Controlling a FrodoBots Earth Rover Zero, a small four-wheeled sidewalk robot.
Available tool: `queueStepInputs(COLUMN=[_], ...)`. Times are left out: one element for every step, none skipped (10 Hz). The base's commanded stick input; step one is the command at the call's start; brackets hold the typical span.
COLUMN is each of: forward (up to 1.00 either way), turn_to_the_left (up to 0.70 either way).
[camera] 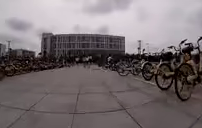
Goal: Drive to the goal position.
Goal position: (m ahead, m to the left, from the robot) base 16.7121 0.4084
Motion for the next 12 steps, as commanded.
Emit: queueStepInputs(forward=[0.60,0.60,0.60,0.60,0.60,0.60,0.60,0.60,0.60,0.60,0.60,0.59], turn_to_the_left=[0.01,0.01,0.01,0.01,0.01,0.01,0.01,0.01,0.01,0.01,0.01,0.01])
